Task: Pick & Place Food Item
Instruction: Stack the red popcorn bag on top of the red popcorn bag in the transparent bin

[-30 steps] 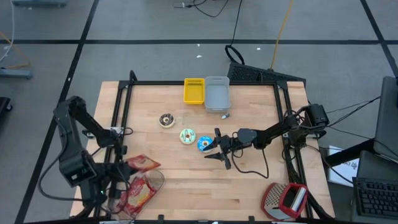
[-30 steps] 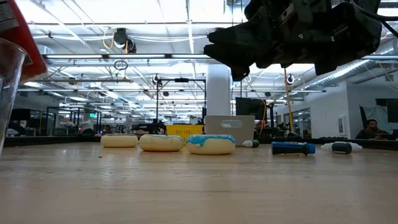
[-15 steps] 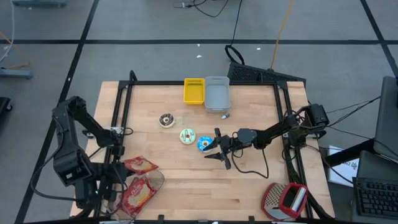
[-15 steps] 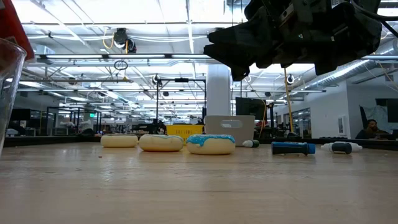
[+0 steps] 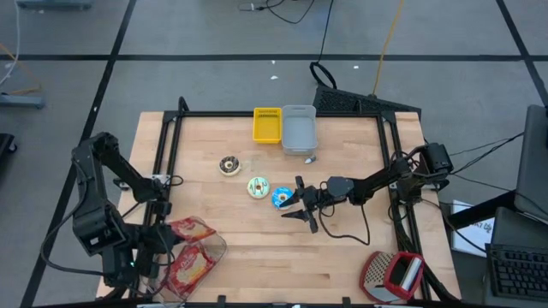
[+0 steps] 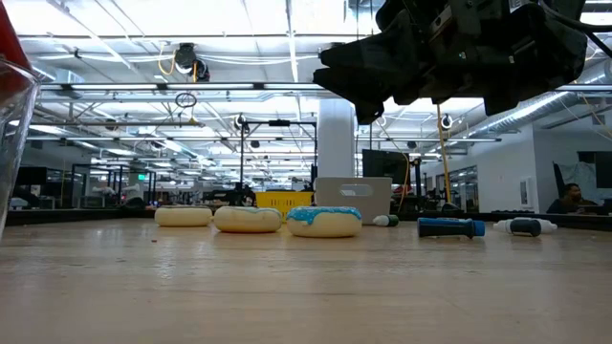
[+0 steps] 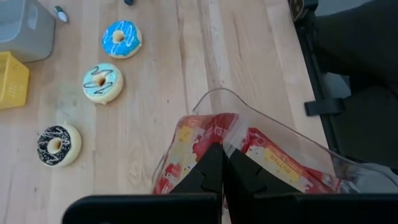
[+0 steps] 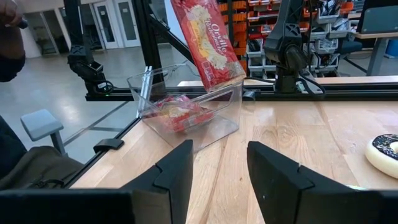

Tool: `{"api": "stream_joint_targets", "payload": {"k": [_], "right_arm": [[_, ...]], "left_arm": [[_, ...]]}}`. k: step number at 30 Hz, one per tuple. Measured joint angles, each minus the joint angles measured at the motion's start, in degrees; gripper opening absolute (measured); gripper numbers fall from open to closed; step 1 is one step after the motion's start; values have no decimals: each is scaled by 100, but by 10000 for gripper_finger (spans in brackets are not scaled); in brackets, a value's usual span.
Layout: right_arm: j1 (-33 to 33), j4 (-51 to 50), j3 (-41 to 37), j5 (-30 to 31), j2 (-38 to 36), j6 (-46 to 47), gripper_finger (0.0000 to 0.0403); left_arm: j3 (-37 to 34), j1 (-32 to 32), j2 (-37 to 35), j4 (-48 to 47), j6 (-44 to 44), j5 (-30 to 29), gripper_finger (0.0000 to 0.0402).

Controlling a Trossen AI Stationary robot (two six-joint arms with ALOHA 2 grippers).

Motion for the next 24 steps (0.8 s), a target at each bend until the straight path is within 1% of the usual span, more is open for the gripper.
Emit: {"api": "stream_joint_targets", "payload": {"k": [6, 16, 24], "right_arm": [[-2, 0, 0, 0, 0, 0, 139], [-2, -2, 0, 2, 0, 2, 139], [-2, -2, 0, 0, 0, 2, 139]], "left_arm": [[0, -1, 0, 1, -4, 41, 0], [0, 1, 0, 254, -52, 325, 0], [-9, -3, 20, 304, -41, 254, 0]]}}
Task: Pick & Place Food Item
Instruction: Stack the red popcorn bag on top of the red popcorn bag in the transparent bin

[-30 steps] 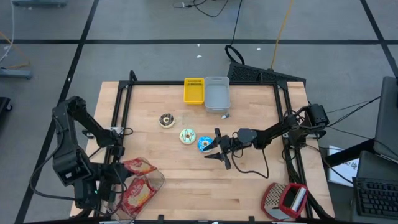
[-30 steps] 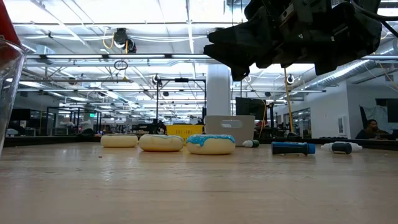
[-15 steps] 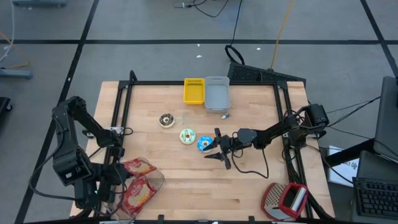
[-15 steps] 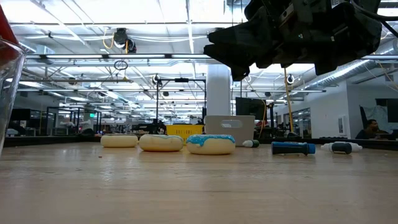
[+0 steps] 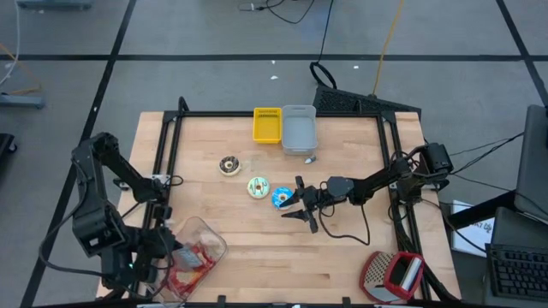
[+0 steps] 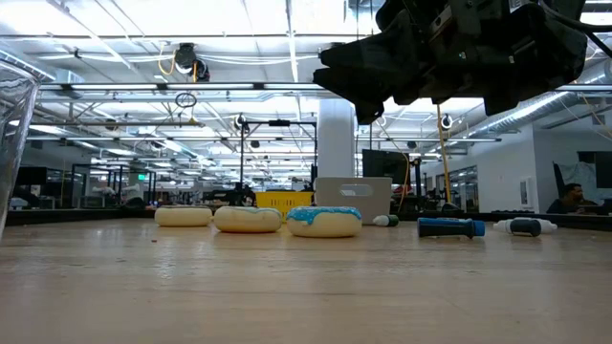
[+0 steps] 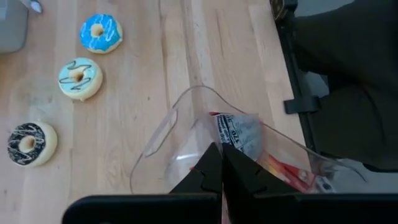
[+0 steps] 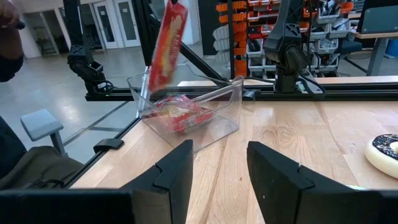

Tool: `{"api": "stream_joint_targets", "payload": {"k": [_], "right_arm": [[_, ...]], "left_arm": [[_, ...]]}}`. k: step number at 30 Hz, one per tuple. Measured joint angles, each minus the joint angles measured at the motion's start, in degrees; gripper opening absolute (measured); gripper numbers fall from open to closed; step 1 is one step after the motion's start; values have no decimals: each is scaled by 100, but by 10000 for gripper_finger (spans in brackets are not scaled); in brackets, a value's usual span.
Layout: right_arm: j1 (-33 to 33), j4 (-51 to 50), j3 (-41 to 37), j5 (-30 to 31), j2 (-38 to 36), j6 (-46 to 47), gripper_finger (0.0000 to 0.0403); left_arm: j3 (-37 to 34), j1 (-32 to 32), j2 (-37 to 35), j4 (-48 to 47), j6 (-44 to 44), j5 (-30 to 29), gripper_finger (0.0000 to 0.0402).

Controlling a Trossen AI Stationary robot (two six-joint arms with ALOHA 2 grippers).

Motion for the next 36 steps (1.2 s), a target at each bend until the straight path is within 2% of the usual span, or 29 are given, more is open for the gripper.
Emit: {"api": "stream_joint_targets", "payload": {"k": [7, 12, 19, 29, 36], "right_arm": [[0, -4, 0, 0, 0, -2, 139], [0, -20, 0, 0, 0, -1, 139], [0, -32, 0, 0, 0, 1, 139], [0, -42, 0, 0, 0, 0, 139], [2, -42, 0, 0, 0, -2, 139]], "left_arm": [[-74, 4, 4, 26, 310, -237, 0], [-376, -30, 4, 209, 996, -84, 0], [-769, -28, 5, 488, 1188, 20, 0], [-1001, -28, 6, 885, 2313, -101, 1], [-1025, -25, 4, 1100, 2966, -503, 0]]}}
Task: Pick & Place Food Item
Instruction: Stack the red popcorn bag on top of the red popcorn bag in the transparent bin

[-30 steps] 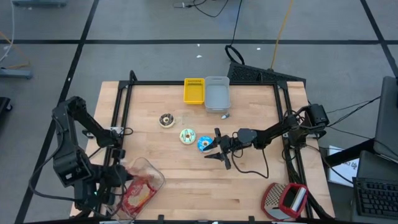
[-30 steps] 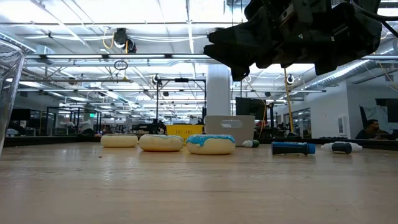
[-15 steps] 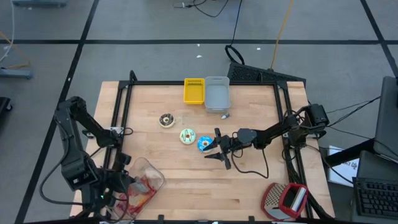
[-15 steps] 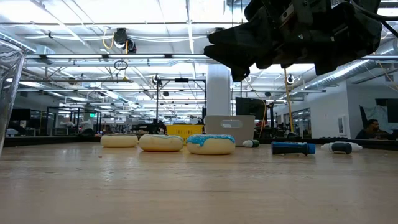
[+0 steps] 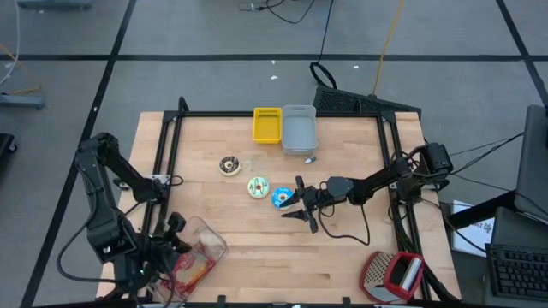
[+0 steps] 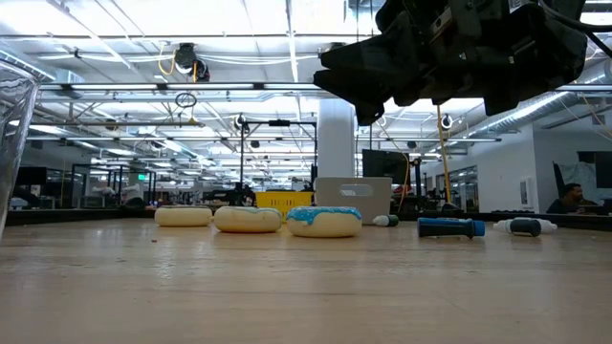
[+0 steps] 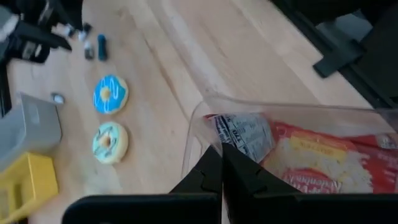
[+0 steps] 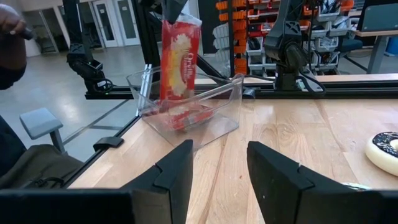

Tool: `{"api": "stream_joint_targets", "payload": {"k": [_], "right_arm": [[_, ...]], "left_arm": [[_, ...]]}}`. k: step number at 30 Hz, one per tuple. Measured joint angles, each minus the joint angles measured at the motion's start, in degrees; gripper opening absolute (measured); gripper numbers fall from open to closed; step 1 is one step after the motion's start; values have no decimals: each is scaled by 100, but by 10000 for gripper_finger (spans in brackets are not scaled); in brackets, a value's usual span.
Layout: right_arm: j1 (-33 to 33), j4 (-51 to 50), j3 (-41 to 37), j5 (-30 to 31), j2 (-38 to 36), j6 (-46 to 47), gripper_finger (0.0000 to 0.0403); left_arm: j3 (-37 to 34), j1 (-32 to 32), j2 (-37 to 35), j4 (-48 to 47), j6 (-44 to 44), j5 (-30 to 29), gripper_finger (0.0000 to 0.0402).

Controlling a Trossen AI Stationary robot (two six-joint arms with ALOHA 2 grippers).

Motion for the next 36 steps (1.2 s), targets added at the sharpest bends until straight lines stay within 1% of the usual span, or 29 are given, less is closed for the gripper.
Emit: {"api": "stream_joint_targets", "payload": {"k": [5, 15, 21, 25, 29, 33, 36], "right_arm": [[-2, -2, 0, 0, 0, 2, 139], [-2, -3, 0, 0, 0, 0, 139], [-1, -4, 0, 0, 0, 0, 139], [-1, -17, 0, 0, 0, 0, 139], [-2, -26, 0, 0, 0, 0, 139], [-2, -28, 0, 0, 0, 0, 139], [-2, -28, 0, 0, 0, 0, 139]], "left_arm": [[-173, 3, 0, 411, 429, -5, 0], [-590, 149, 0, 414, 206, 8, 2], [-851, 219, -1, 784, 271, 21, 3], [-937, 230, -1, 973, 271, 257, 2], [-942, 228, 0, 998, -58, 328, 4], [-942, 230, 0, 996, -291, 561, 2], [-942, 230, 0, 991, -525, 728, 12]]}}
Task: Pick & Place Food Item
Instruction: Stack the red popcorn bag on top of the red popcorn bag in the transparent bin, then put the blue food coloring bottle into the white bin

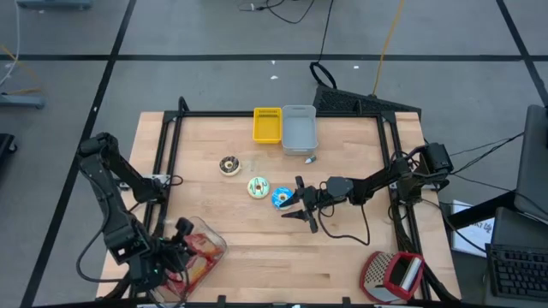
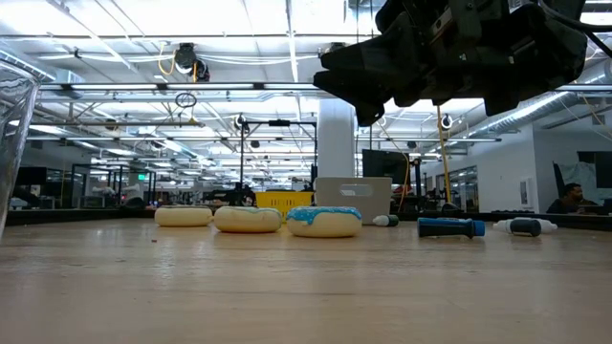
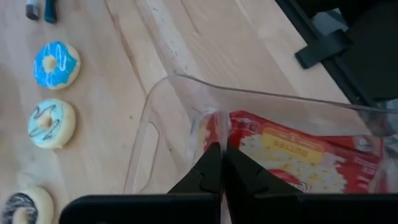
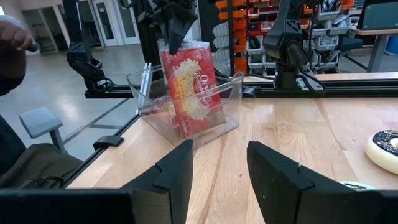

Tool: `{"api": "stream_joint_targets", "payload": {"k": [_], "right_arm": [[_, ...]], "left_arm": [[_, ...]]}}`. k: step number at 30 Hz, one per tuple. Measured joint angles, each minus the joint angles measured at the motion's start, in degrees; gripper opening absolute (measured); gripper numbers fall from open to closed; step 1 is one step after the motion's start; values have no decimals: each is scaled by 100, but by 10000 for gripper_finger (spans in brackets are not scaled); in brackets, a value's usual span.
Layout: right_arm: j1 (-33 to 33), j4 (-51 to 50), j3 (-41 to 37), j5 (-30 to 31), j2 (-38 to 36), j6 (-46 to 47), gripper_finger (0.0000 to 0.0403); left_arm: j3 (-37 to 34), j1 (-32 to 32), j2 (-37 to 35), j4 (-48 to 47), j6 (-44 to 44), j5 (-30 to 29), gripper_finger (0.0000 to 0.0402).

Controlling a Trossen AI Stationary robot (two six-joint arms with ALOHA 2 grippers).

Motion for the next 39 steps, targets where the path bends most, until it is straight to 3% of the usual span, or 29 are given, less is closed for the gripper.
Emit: {"api": "stream_joint_targets", "payload": {"k": [13, 24, 35, 39], "right_arm": [[0, 0, 0, 0, 0, 0, 139], [1, -42, 0, 0, 0, 0, 139], [0, -42, 0, 0, 0, 0, 139], [0, -42, 0, 0, 0, 0, 139]], "left_arm": [[0, -2, -50, 2, -715, -8, 15], [0, -7, -630, 7, -1408, -3, 32], [2, 45, -1152, 653, -1336, -34, 31], [2, 195, -1447, 1151, -586, -486, 31]]}}
